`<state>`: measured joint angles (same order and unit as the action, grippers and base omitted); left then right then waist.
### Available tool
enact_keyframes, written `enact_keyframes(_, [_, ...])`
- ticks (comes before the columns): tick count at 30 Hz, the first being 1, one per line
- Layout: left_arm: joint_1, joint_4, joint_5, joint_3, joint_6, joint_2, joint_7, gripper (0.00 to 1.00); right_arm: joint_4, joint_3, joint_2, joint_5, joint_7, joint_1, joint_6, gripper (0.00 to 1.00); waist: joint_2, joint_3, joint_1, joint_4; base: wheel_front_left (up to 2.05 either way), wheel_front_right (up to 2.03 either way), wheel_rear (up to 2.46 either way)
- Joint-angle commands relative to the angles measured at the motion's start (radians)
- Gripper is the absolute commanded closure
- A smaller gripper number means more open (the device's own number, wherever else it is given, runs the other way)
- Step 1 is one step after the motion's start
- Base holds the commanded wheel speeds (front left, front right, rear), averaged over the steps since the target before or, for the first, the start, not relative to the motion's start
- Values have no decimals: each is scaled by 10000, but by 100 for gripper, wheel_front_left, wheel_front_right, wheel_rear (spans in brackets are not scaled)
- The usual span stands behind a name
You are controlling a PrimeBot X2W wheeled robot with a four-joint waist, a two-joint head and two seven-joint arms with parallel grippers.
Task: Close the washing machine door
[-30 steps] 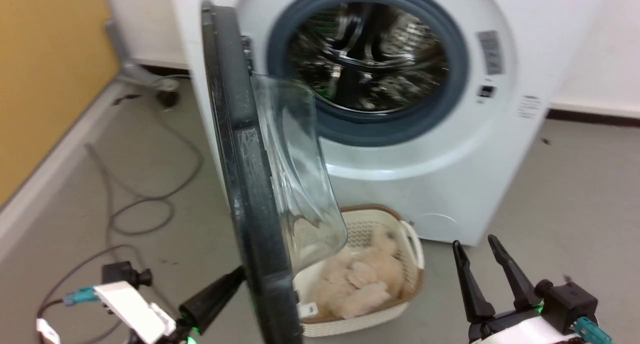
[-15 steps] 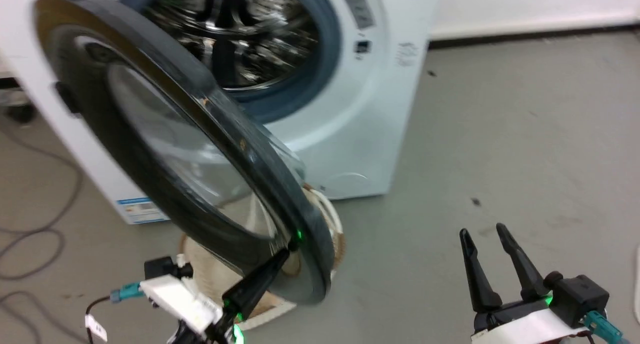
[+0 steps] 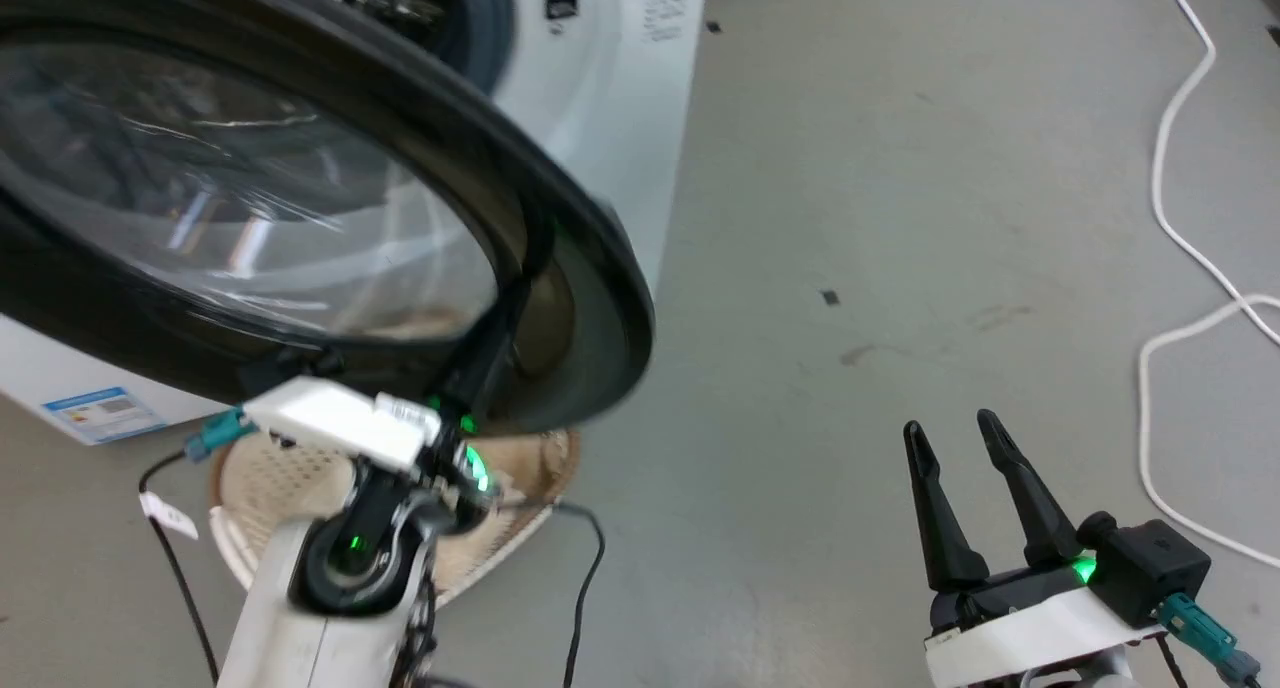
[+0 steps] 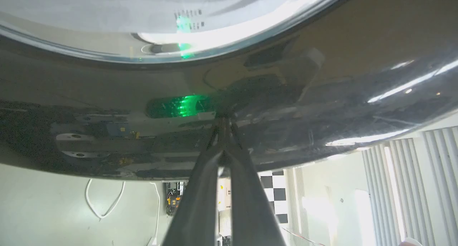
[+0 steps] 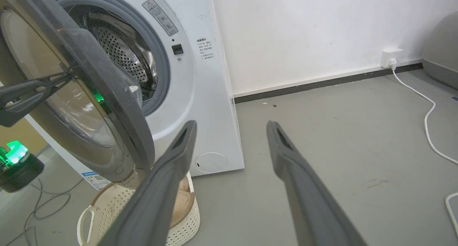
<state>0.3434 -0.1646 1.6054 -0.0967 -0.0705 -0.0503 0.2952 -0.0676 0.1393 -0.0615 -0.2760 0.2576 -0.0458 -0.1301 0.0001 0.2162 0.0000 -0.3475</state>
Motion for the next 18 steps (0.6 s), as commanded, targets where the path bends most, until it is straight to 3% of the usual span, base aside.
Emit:
enact_keyframes(1, [354,-164,58,-90,-79,1,-250,100,31,22,60,-58,42,-144,-6,0,-1,236,0,-269,0,0,0])
enact_keyframes(10, [2176,-2062,401,-503,-349,1,-2106,100,-7,32,108,-120,42,-168,-6,0,-1,254,0,-456,0,0,0])
enact_keyframes(14, [2081,-2437,395,-749,-485,0,-2169,100,-12,-60,110,-71,42,-114,-6,0,-1,7,0,-180,0,0,0])
enact_keyframes(18, [1561,-2471,-354,-1243,-571,-196,-2269,100,-41,-145,110,31,42,-29,-6,0,-1,-355,0,229,0,0,0])
